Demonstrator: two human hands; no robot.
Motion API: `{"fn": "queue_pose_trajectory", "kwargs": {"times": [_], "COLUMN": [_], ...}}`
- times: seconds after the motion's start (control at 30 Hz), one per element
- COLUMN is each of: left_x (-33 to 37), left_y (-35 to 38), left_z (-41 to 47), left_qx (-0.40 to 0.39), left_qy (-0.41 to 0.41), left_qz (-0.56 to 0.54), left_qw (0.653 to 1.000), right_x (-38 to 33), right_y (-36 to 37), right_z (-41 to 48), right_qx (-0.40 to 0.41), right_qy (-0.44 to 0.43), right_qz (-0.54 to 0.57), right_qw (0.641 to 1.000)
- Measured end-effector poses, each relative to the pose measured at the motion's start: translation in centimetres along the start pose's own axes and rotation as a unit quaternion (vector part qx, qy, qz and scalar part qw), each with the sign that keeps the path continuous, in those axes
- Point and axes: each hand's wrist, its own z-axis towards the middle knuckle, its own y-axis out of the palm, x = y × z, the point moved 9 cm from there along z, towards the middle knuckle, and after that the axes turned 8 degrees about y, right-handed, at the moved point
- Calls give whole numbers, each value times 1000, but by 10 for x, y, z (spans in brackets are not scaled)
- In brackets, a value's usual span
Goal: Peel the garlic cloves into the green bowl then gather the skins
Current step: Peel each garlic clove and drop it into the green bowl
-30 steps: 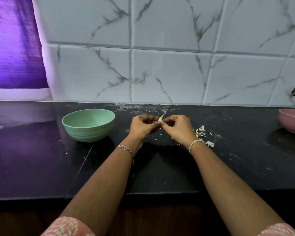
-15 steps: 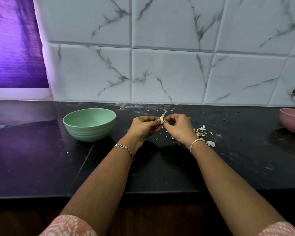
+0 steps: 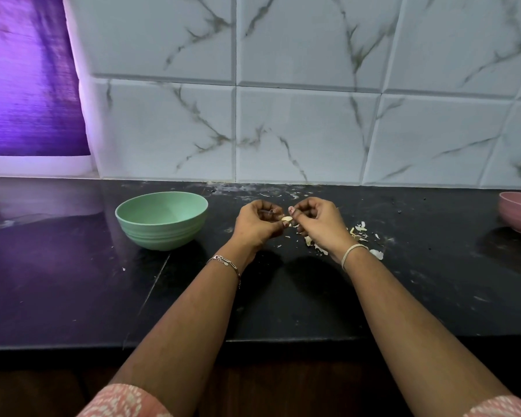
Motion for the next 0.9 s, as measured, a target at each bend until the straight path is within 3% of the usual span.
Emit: {"fn": "queue_pose_trajectory", "kwargs": {"times": [0.13, 0.4, 0.57, 0.73, 0.9], "left_x": [4, 5, 7, 20, 17], "left_y": [-3, -13, -28, -59, -69], "left_z": [-1, -12, -20, -16, -19], "left_qx": [-2, -18, -40, -49, -55], "left_qy": [18, -6, -5, 55, 91], "left_qz": [5, -3, 61, 236, 317], "left_qw": [1000, 1000, 997, 969, 943], "right_x": [4, -6, -6, -5, -12], "right_y": [6, 17, 30, 43, 60], "right_z": [-4, -10, -19, -26, -32], "right_qx": [-48, -115, -165, -227, -285], "right_qy": [29, 6, 13, 25, 2], "right_qz": [47, 77, 59, -11, -170], "right_qw": [997, 990, 984, 974, 943]}}
